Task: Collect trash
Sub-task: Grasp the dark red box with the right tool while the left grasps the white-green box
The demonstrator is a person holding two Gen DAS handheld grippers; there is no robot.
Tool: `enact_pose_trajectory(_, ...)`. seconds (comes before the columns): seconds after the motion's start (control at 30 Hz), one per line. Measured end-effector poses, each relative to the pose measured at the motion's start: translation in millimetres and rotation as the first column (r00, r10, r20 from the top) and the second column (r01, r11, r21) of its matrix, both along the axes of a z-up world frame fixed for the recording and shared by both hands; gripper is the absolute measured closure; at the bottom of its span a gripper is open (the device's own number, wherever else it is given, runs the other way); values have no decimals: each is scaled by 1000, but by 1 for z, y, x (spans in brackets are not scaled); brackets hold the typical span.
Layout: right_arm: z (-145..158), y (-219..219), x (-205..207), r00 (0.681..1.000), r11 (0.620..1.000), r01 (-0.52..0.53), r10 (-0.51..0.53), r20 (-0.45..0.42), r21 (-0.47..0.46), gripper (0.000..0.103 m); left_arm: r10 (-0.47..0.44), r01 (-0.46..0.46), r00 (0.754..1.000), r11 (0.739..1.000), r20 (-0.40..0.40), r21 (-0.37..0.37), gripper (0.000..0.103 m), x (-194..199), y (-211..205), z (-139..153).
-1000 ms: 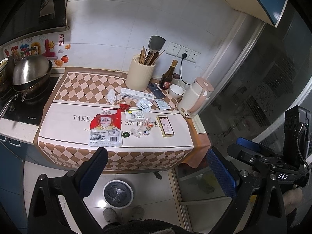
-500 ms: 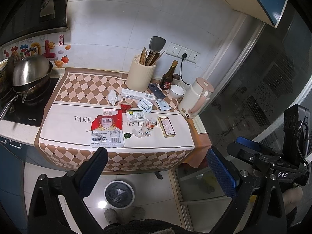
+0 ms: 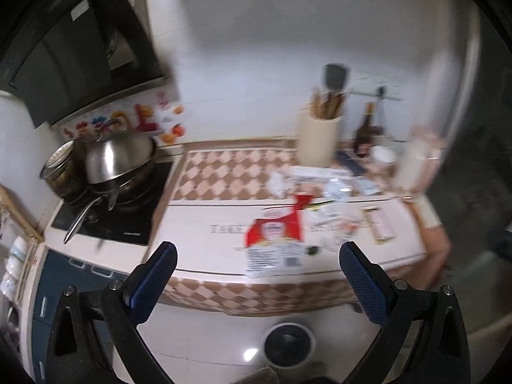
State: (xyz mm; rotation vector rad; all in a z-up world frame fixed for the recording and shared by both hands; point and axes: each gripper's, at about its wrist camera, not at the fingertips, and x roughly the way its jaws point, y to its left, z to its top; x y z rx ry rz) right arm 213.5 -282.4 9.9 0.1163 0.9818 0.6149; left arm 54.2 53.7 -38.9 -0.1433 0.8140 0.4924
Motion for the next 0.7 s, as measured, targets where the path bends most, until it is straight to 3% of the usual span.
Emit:
enact_pose_trajectory(0.13,-44,2,36,993,994,103,-105,-51,-44,0,88,-91,990,996,-107,-26,0,32,40,-59)
enact_pose_trajectory(0.27,-109,14,89,977,976,160,-177,-116,-148,0,127,-146,969,986,-213,-77,0,63,53,-108)
enact_pose_trajectory(0.4,-185,42,153,965,955,136,-188,-183,-263,0,141,-148,941,989,-306,1,0,114,43,-149)
enact_pose_trajectory(0.57,-279,77,228,944,933,33,-148,-296,-359,0,61,-39,896,998,-441,58,0,197,17,-199)
enact_pose_trajectory(0.7,-338,104,266,928,919,-60,-92,-361,-389,5,-82,142,845,987,-528,75,0,263,-5,-232)
